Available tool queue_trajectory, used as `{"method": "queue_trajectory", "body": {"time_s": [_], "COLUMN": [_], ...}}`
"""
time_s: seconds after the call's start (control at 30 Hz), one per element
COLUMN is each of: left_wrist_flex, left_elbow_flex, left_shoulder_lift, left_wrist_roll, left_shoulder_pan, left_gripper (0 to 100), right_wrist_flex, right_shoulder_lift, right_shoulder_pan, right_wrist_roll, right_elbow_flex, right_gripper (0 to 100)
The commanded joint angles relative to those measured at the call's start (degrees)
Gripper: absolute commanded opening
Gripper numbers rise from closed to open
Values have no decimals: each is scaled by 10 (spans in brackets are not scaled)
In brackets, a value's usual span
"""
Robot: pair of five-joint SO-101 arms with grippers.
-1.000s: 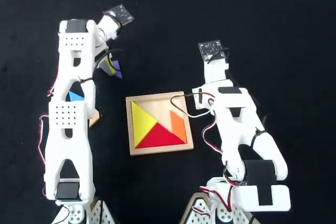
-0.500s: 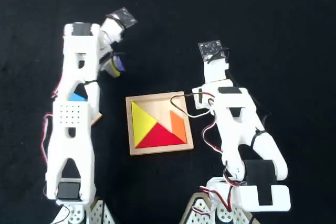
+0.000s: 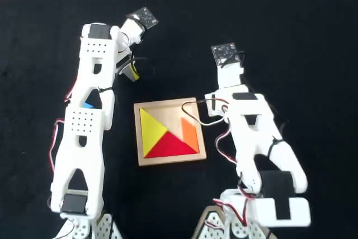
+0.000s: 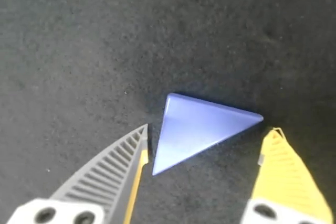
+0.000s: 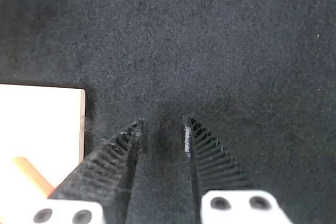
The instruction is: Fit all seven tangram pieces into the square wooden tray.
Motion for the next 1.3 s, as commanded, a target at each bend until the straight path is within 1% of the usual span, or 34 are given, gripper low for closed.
{"method": "queue_trajectory", "body": {"time_s": [0.0,0.1,0.2,0.27,0.33,0.43,0.57,0.67,1.03,1.13,1.2,1.27], "left_wrist_flex": [-14,-16,-11,-5,15,56,127,131,132,131,131,128], "left_elbow_flex": [-30,-35,-36,-36,-48,-79,-109,-109,-116,-163,-186,-185], "left_shoulder_lift": [-2,25,55,62,62,68,69,69,62,63,69,69], "left_wrist_roll": [12,8,-29,-32,-32,-36,-87,-86,-91,-84,-79,-81], "left_shoulder_pan": [-4,-4,-7,-15,-18,-25,-27,-34,-98,-100,-93,-74], "left_gripper": [339,338,336,335,324,282,237,223,224,229,260,323], "right_wrist_flex": [-10,-10,-10,-10,-10,-10,-10,-10,-10,-10,-10,-10], "right_shoulder_lift": [1,1,1,1,1,1,1,1,1,1,1,1], "right_shoulder_pan": [7,7,7,7,7,7,7,7,7,7,7,7], "right_wrist_roll": [7,7,7,7,7,7,7,7,7,7,7,7], "right_elbow_flex": [-30,-29,-29,-29,-29,-29,-29,-29,-29,-29,-29,-29], "right_gripper": [124,124,124,124,124,124,124,124,124,124,124,124]}}
